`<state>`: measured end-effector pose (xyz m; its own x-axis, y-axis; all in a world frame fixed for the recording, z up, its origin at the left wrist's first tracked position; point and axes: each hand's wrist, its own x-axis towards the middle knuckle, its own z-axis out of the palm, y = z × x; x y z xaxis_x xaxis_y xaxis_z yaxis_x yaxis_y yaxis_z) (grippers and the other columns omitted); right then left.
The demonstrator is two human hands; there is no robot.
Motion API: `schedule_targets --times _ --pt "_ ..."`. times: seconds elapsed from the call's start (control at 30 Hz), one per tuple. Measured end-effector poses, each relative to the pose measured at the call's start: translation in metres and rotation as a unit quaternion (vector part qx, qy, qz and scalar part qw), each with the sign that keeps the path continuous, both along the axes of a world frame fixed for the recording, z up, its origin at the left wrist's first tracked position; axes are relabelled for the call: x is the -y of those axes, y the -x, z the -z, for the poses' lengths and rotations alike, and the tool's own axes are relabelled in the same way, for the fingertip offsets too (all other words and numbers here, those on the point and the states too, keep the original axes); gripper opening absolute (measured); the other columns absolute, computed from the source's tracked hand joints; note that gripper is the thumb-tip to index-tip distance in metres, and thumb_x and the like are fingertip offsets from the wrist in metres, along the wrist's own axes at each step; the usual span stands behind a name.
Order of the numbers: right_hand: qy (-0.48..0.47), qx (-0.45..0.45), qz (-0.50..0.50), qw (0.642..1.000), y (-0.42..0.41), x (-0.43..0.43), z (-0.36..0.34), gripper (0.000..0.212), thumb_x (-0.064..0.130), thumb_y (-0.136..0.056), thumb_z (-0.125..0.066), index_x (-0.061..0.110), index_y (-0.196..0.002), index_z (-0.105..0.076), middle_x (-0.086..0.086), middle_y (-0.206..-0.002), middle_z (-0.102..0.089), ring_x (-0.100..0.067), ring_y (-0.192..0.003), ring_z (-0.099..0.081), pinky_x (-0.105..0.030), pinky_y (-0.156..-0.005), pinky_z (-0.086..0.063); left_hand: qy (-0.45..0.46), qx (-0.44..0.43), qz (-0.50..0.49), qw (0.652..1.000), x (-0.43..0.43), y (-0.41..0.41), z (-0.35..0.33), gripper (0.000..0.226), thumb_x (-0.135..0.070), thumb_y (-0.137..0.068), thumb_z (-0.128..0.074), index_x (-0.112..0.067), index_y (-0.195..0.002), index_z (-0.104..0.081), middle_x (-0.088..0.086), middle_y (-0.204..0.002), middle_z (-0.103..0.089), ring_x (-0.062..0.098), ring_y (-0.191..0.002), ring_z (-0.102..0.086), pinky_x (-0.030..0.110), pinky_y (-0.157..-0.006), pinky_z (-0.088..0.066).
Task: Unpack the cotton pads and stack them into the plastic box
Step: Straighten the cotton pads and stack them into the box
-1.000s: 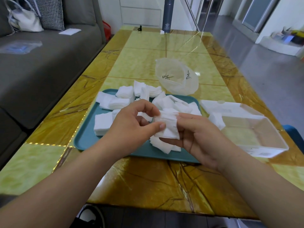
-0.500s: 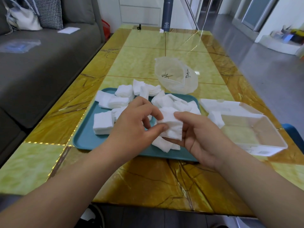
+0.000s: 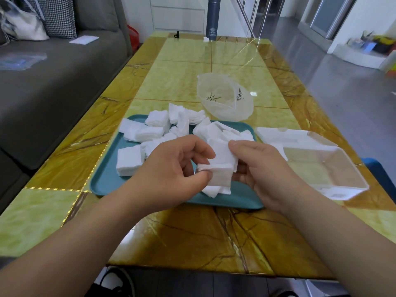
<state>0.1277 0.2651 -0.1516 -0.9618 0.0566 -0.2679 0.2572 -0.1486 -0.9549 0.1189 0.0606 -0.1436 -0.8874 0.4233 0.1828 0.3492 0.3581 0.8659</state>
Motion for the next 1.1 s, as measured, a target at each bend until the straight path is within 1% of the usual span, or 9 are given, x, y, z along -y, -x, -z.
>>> schedule_targets --times 0.13,0.33,0.53,0.7,0.8,0.87,0.97,1.03,1.1 --pt "-0.004 0.003 -0.031 0.999 -0.001 0.001 0.0 0.026 0.019 -0.103 -0.058 0.001 -0.108 -0.077 -0.019 -0.108 -0.078 -0.033 -0.101 -0.075 -0.051 -0.094 -0.06 0.009 0.005 -0.011 1.0 -0.001 0.004 0.0 0.019 -0.01 -0.087 -0.078 -0.027 -0.089 -0.071 -0.018 -0.068 -0.066 0.017 -0.054 -0.058 0.029 -0.053 -0.047" --pt "0.029 0.011 -0.059 0.998 -0.001 0.0 0.001 0.032 0.017 -0.104 -0.053 -0.004 -0.124 -0.067 -0.022 -0.119 -0.074 -0.039 -0.111 -0.072 -0.049 -0.087 -0.062 -0.002 0.022 -0.043 0.999 -0.001 0.01 0.003 0.017 -0.015 -0.088 -0.078 -0.031 -0.087 -0.072 0.013 -0.069 -0.069 0.034 -0.063 -0.064 0.044 -0.059 -0.053" --pt "0.025 0.0 -0.07 0.997 -0.001 0.0 0.001 0.033 0.017 -0.106 -0.048 -0.004 -0.125 -0.067 -0.021 -0.118 -0.075 -0.039 -0.111 -0.072 -0.055 -0.094 -0.059 -0.021 0.044 -0.052 0.997 -0.001 0.013 0.007 0.013 -0.022 -0.086 -0.081 -0.033 -0.091 -0.075 0.02 -0.081 -0.071 0.041 -0.07 -0.063 0.055 -0.067 -0.059" --pt "-0.027 -0.011 -0.082 0.996 -0.002 0.002 0.001 0.031 0.015 -0.106 -0.048 0.001 -0.118 -0.073 -0.019 -0.115 -0.076 -0.039 -0.11 -0.073 -0.06 -0.1 -0.055 -0.034 0.086 -0.046 0.995 -0.001 0.013 0.004 0.014 -0.011 -0.084 -0.083 -0.023 -0.091 -0.079 -0.001 -0.078 -0.075 0.015 -0.058 -0.062 0.033 -0.062 -0.056" --pt "-0.023 -0.022 -0.105 0.994 -0.004 0.001 0.0 0.033 0.027 -0.105 -0.055 0.004 -0.118 -0.075 -0.017 -0.115 -0.077 -0.037 -0.11 -0.073 -0.057 -0.101 -0.055 -0.047 0.087 -0.061 0.993 -0.003 0.014 0.006 0.014 -0.01 -0.083 -0.084 -0.021 -0.09 -0.078 0.003 -0.081 -0.075 0.016 -0.06 -0.06 0.037 -0.061 -0.055" --pt "-0.027 -0.052 -0.137 0.989 -0.006 0.001 -0.001 0.034 0.034 -0.095 -0.069 0.008 -0.115 -0.077 -0.016 -0.114 -0.078 -0.034 -0.111 -0.073 -0.051 -0.098 -0.058 -0.05 0.075 -0.084 0.992 -0.004 0.015 0.008 0.013 -0.015 -0.082 -0.086 -0.021 -0.087 -0.075 0.002 -0.08 -0.073 0.015 -0.06 -0.057 0.037 -0.059 -0.053" --pt "-0.08 -0.098 -0.123 0.984 -0.007 0.0 0.003 0.025 0.012 -0.09 -0.077 0.009 -0.115 -0.076 -0.01 -0.106 -0.08 -0.024 -0.104 -0.076 -0.038 -0.089 -0.061 -0.007 0.05 -0.13 0.99 -0.003 0.016 0.009 0.027 -0.031 -0.075 -0.09 -0.027 -0.093 -0.07 -0.002 -0.076 -0.07 0.005 -0.056 -0.053 0.016 -0.054 -0.043" --pt "-0.127 -0.101 -0.105 0.981 -0.006 -0.001 0.006 0.025 0.0 -0.093 -0.071 0.011 -0.115 -0.075 -0.005 -0.103 -0.081 -0.018 -0.102 -0.077 -0.034 -0.089 -0.06 0.008 0.091 -0.119 0.989 -0.001 0.016 0.009 0.04 -0.035 -0.075 -0.09 -0.033 -0.108 -0.067 0.002 -0.076 -0.07 0.003 -0.058 -0.056 0.016 -0.057 -0.044" --pt "-0.145 -0.095 -0.113 0.978 -0.006 -0.001 0.006 0.027 -0.002 -0.096 -0.065 0.014 -0.115 -0.075 -0.004 -0.103 -0.081 -0.018 -0.102 -0.076 -0.036 -0.092 -0.06 -0.006 0.135 -0.08 0.988 0.001 0.015 0.009 0.034 -0.032 -0.08 -0.088 -0.032 -0.11 -0.071 0.011 -0.076 -0.069 0.008 -0.061 -0.057 0.025 -0.061 -0.045"
